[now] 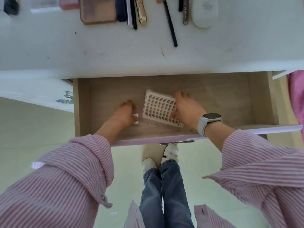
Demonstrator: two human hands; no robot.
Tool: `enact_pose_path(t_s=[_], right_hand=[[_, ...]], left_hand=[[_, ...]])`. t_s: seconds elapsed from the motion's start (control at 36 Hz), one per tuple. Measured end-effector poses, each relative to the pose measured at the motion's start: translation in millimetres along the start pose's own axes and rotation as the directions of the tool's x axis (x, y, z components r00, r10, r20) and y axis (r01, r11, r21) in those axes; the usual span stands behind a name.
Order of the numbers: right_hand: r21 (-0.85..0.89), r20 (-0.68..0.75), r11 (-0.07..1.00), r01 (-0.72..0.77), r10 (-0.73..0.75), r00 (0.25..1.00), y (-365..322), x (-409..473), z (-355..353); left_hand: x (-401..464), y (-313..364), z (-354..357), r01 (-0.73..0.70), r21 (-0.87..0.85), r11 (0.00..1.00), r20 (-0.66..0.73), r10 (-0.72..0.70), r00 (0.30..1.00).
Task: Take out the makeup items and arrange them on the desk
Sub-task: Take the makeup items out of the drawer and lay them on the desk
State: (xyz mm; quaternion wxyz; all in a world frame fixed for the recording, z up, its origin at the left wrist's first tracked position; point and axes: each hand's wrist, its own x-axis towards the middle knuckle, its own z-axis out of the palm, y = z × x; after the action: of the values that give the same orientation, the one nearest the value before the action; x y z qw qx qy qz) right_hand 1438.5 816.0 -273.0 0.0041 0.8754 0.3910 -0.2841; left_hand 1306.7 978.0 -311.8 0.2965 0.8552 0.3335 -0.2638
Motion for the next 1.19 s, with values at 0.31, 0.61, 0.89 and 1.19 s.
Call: enact_pose_path(t_s=[0.31, 0.61, 0.89, 1.19], right_hand=[[0.072, 0.043, 0.996, 0.042, -0.045, 0.998, -3, -33, -8], [0.296, -0.121, 0.955, -0.028, 0.067, 0.990, 12, -61, -21], [0.732, -0.398, 0.666, 0.144, 0.247, 0.884, 57, -80, -94], [0.841, -0.289, 0.531, -0.103, 0.603, 0.744, 154, -6, -167]], left_hand=[[-27, 4, 3, -0.047, 0.185, 0.982, 0.125, 0.024, 0.992], [-61, 13, -19, -0.093, -0.145, 0.985, -0.085, 0.081, 0.993], [-69, 103, -78, -0.202, -0.684, 0.701, -0.211, 0.075, 0.975], [-8, 247, -111, -0.236, -0.735, 0.636, -0.291, 0.018, 0.957]])
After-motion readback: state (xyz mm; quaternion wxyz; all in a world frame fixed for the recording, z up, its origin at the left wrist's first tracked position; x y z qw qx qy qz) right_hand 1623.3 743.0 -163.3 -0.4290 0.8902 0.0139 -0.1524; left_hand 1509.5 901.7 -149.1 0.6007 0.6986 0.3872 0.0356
